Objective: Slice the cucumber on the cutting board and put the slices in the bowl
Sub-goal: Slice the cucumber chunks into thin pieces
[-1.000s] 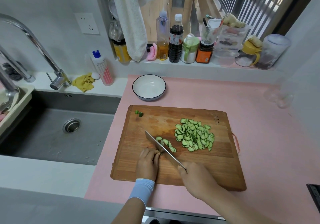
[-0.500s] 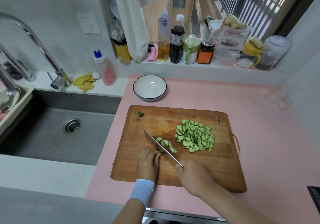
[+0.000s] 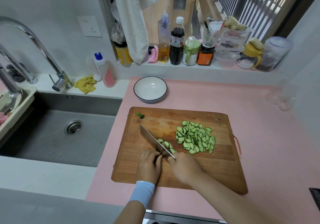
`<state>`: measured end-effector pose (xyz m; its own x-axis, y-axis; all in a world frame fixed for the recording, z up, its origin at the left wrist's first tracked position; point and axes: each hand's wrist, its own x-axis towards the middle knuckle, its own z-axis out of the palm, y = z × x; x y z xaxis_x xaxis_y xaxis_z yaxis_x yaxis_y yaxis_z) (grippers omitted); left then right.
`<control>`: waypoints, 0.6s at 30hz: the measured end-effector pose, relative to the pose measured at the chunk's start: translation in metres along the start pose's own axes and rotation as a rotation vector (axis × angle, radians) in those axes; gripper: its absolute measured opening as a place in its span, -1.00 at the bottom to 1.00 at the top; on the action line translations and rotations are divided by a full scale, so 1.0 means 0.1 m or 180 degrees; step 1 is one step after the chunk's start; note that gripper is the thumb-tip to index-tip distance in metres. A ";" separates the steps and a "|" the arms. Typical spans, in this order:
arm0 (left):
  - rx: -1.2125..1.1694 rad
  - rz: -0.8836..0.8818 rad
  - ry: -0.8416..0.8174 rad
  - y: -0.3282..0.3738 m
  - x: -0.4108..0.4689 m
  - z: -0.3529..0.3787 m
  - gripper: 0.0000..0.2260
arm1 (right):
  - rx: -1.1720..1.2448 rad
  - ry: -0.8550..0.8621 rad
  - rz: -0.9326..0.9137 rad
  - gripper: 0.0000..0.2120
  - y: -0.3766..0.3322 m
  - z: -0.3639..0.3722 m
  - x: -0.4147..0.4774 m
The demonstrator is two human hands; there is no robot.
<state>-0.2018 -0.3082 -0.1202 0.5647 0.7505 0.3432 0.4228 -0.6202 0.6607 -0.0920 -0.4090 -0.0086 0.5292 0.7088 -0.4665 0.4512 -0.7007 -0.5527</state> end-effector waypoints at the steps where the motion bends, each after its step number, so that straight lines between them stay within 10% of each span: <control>1: -0.0003 0.0012 -0.0029 0.01 0.00 0.00 -0.84 | 0.0064 -0.0042 0.0030 -0.73 0.03 -0.02 0.00; 18: -0.0159 0.0224 -0.0348 0.37 0.33 0.07 -0.88 | 0.1891 -0.0443 0.0547 -0.79 0.34 -0.56 -0.01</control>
<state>-0.1627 -0.3079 -0.0894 0.6667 0.6746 0.3168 0.3452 -0.6562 0.6710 -0.0371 -0.4385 0.0119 0.4423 0.6222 -0.6459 -0.1289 -0.6686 -0.7323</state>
